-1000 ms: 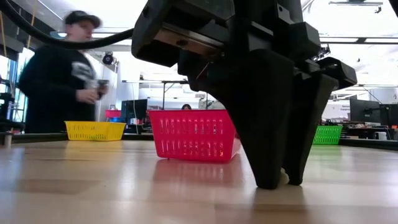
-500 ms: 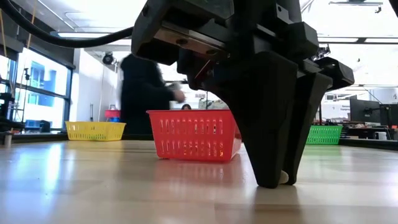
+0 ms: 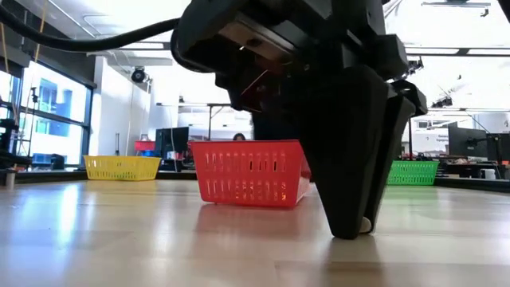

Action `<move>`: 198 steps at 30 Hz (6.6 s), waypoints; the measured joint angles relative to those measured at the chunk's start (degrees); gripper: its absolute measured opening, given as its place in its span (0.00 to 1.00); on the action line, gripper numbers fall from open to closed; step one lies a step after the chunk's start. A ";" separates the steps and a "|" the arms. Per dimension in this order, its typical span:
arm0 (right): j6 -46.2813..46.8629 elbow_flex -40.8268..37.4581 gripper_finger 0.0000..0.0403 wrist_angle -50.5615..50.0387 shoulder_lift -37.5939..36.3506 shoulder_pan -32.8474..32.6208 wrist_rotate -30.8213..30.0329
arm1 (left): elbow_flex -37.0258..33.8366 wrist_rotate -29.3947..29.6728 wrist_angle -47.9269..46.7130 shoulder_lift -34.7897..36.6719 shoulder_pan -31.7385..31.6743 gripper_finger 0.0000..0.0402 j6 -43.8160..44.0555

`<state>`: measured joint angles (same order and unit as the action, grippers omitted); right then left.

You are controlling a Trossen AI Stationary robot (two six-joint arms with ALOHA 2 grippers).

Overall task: Sort Halloween decoration
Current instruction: Put the white skull toy into the green bin

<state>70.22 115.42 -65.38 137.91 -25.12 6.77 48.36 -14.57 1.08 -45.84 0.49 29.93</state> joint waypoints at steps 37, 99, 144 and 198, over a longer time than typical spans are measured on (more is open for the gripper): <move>-52.82 0.13 0.09 8.25 -40.60 13.55 -21.42 | 0.02 17.55 0.15 -0.44 -0.04 0.36 -1.07; -52.53 -56.49 0.09 18.04 -67.11 71.20 -20.04 | 0.02 25.26 19.83 -14.97 -16.72 0.36 -17.53; -58.94 -40.22 0.37 7.56 -29.09 92.64 -11.11 | 0.02 17.71 19.71 -14.95 -16.39 0.36 -12.01; -70.97 -40.17 0.38 52.93 -66.49 48.33 12.84 | 28.04 0.96 -26.66 -42.35 -32.05 0.36 -29.44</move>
<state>-0.76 75.24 -12.45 71.42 23.20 19.62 76.40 -13.60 -25.58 -88.20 -31.55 0.49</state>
